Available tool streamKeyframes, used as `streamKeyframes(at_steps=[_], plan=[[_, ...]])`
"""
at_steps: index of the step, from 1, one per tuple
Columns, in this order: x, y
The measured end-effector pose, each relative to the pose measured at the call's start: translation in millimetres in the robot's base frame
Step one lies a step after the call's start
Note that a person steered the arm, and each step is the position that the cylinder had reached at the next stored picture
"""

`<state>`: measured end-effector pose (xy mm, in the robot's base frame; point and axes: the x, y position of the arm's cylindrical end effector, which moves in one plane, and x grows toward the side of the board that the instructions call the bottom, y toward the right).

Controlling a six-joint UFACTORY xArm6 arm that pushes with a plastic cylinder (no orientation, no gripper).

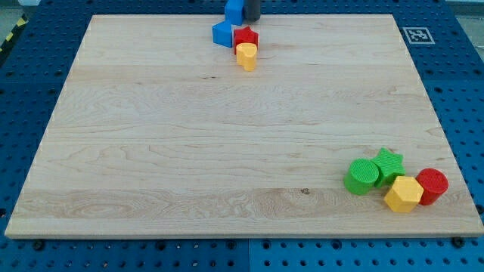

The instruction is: Place your hand parallel to the heart

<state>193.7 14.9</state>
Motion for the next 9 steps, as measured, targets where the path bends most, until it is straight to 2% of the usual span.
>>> streamKeyframes(at_steps=[3, 4, 5, 6, 7, 8, 9], plan=[[-0.2, -0.9], [0.6, 9.2], [21.6, 42.1], [56.5, 86.4], [119.4, 120.2], [193.5, 126.0], [256.5, 104.3]])
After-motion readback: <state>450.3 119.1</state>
